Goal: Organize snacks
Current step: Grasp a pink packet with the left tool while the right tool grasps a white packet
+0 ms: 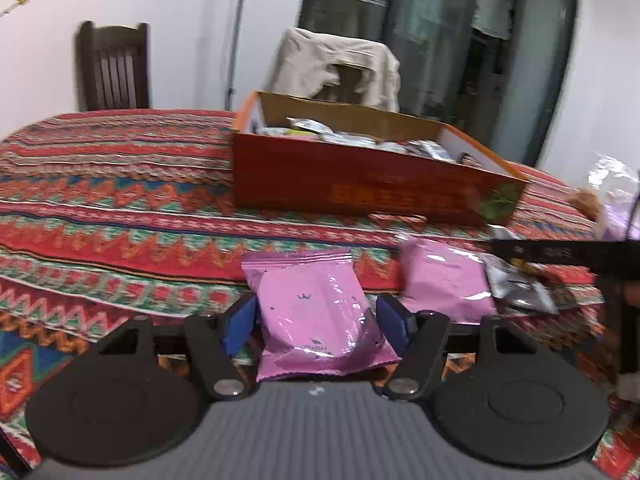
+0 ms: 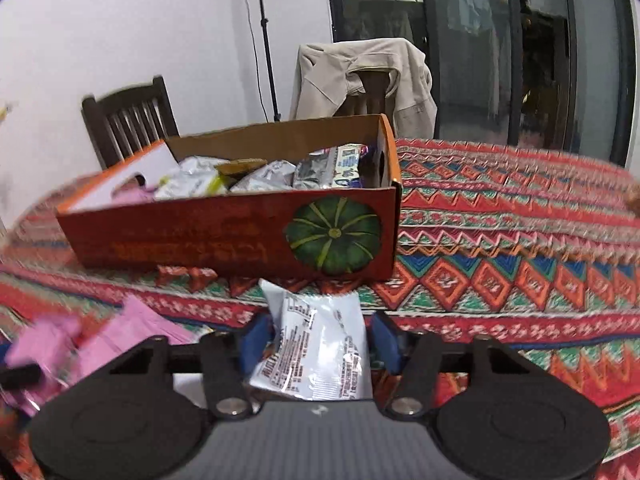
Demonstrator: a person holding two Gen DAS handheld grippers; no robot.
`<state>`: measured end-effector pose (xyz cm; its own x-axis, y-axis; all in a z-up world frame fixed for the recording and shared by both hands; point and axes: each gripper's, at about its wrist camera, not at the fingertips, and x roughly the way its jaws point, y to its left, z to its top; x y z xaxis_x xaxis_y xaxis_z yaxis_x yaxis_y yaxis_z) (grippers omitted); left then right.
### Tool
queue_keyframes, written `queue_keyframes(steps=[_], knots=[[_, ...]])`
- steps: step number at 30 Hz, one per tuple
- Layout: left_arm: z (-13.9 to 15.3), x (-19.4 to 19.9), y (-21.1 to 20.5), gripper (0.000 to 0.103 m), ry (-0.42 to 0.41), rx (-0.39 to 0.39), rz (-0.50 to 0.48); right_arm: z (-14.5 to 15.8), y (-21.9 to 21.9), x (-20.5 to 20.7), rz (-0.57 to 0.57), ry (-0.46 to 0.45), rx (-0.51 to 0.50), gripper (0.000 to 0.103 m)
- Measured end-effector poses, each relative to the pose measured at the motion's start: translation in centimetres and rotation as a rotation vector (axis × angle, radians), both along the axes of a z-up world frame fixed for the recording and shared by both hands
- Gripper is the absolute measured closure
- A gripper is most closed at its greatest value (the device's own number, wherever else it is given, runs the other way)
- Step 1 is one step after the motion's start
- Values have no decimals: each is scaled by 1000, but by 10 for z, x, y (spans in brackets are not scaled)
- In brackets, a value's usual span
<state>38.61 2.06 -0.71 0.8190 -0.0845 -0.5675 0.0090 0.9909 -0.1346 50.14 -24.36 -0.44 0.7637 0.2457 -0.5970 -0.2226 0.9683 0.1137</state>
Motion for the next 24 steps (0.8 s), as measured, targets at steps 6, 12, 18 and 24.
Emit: queue_keyframes(steps=[6,12,18,24], knots=[[-1,2,-2,36,21,12,-5,-1,5,-3,9,-6,-64,56],[1,0,5,41,14,-14,25,2,9,-10,30,-32,-116,64],[29,-38,11,42,-36,-70,-13,18,2,-48,24,-85,-95,65],[42,-94,11,42,-36,-69,-38,37,-3,-145,78,-116,-35,65]])
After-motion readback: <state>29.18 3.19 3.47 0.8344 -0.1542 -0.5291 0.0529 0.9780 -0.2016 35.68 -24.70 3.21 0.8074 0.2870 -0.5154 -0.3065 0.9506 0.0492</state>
